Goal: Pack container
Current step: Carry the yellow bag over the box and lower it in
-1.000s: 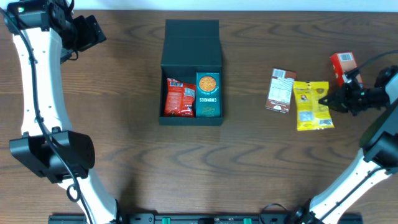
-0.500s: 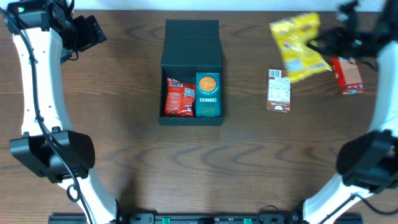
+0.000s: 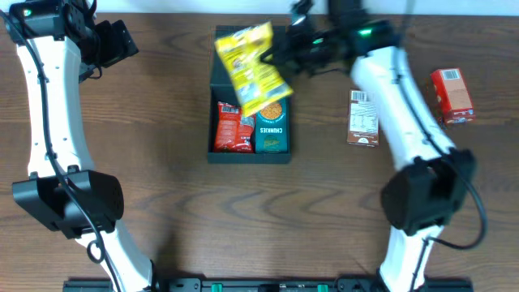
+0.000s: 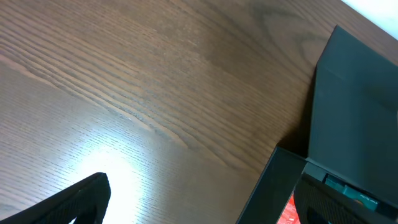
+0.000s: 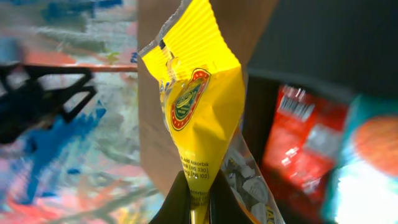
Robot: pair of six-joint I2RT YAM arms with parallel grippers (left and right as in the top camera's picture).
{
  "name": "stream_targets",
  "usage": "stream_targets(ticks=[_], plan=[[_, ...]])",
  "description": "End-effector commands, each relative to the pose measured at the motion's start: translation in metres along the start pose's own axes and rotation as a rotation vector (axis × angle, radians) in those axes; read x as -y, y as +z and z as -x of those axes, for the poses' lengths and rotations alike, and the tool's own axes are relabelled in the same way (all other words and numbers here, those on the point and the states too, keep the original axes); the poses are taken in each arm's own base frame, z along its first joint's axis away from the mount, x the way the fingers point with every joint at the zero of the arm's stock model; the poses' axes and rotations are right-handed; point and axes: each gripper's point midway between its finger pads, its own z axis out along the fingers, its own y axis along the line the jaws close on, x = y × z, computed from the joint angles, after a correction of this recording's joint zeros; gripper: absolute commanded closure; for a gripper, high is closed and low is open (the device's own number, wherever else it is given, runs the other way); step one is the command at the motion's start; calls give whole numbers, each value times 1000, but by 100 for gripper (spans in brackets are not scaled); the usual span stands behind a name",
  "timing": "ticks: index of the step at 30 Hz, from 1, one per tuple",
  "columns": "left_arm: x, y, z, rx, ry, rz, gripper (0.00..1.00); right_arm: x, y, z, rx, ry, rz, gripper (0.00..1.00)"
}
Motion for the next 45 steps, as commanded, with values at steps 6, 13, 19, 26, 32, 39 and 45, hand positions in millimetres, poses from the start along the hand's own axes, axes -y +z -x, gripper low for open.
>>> stream_targets(ticks=[6, 13, 19, 26, 32, 39, 45], plan=[[-3, 2, -1, -12, 18, 3, 5, 36, 39, -1, -17, 344, -93, 99], [-3, 2, -1, -11, 18, 3, 4, 48, 60, -19, -23, 420, -169, 98], [-3, 2, -1, -11, 18, 2, 5, 66, 77, -40, -52, 492, -227, 98], [-3, 2, -1, -11, 22, 3, 5, 92, 90, -52, -31, 521, -302, 98], [-3, 2, -1, -10, 22, 3, 5, 85, 94, -40, -10, 390, -256, 34], [-3, 2, -1, -12, 32, 3, 5, 43, 87, -29, -86, 172, -36, 34], [-3, 2, -2, -14, 33, 4, 5, 55, 61, -19, -93, 129, -64, 37]])
